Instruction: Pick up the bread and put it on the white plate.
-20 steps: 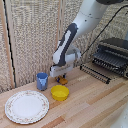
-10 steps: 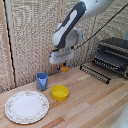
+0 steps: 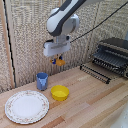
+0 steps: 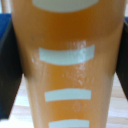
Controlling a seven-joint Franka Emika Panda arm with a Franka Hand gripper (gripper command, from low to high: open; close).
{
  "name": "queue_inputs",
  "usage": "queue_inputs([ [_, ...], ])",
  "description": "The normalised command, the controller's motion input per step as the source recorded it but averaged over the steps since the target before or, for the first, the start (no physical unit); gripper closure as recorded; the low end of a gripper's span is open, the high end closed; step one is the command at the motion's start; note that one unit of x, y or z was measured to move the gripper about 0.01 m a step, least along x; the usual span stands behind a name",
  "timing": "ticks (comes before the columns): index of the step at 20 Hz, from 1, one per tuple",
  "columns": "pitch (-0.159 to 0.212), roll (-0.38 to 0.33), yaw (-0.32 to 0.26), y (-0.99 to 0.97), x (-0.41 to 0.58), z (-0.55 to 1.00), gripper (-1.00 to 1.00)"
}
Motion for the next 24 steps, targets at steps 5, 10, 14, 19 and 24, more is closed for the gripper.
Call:
queue_inputs([
  [5,0.086,-0.030,0.000,0.97,0.000,0.06,1.00],
  [10,0.097,-0.038,0.000,1.00,0.000,-0.02,1.00],
  [14,0.076,-0.044,0.000,1.00,0.000,-0.17,1.00],
  [19,0.040,-0.078,0.001,0.95,0.041,-0.40,1.00],
  [24,-0.001,-0.056,0.008,0.53,0.194,-0.47,1.00],
])
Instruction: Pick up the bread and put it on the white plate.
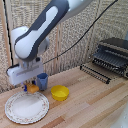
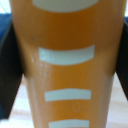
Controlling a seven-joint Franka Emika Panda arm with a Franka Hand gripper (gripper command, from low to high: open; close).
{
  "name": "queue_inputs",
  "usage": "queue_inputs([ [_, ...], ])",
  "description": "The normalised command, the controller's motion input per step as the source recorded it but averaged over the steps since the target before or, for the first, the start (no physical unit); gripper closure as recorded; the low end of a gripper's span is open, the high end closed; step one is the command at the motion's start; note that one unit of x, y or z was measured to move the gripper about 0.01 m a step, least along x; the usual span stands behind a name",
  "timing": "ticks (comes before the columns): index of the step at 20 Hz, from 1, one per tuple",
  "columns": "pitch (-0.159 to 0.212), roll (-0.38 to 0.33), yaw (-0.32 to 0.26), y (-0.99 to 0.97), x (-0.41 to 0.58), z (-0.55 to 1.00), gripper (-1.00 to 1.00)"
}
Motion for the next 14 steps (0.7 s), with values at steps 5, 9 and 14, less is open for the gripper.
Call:
queue_inputs([
  [5,-0.017,-0.027,0.020,0.12,0.202,-0.33,1.00],
  [9,-0.037,-0.027,0.033,0.00,0.399,-0.29,1.00],
  [14,-0.062,-0.007,0.005,0.00,0.319,-0.18,1.00],
])
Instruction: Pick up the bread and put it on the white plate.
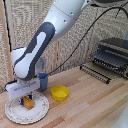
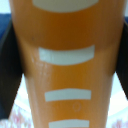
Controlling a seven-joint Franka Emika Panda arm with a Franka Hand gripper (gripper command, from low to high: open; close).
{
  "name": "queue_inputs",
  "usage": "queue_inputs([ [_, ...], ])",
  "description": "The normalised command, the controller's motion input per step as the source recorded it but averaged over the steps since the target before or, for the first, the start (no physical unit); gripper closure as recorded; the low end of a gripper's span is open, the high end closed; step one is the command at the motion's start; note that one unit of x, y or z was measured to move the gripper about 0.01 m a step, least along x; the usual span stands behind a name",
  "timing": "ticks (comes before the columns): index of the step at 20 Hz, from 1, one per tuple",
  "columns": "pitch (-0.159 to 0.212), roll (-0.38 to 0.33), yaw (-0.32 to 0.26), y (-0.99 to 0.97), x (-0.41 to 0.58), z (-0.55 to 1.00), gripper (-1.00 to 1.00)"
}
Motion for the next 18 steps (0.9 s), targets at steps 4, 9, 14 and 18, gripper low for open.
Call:
queue_inputs([
  [4,-0.038,0.000,0.000,0.00,0.317,-0.13,1.00],
  [9,-0.053,0.000,-0.004,0.00,0.229,-0.04,-1.00],
  [14,-0.012,0.000,-0.016,0.00,0.114,0.14,-1.00],
  [18,0.081,0.000,-0.063,-0.01,0.067,0.65,-1.00],
])
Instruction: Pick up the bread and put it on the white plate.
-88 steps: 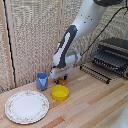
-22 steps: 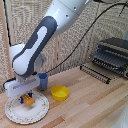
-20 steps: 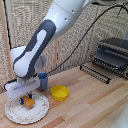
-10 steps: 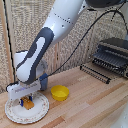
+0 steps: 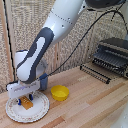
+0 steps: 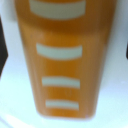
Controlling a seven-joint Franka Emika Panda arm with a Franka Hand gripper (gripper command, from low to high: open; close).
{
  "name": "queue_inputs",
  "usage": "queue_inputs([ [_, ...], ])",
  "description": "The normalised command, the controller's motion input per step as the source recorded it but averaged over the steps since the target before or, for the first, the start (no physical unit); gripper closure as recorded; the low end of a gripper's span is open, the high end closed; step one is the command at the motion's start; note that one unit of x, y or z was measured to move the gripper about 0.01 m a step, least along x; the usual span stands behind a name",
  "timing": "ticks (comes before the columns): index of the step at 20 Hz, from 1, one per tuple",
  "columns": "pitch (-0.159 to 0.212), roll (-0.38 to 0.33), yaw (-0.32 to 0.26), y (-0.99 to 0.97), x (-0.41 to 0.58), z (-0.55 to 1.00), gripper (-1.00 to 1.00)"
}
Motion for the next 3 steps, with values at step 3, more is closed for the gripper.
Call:
queue_inputs([
  [3,0.077,0.005,-0.045,-0.03,0.035,0.96,-1.00],
])
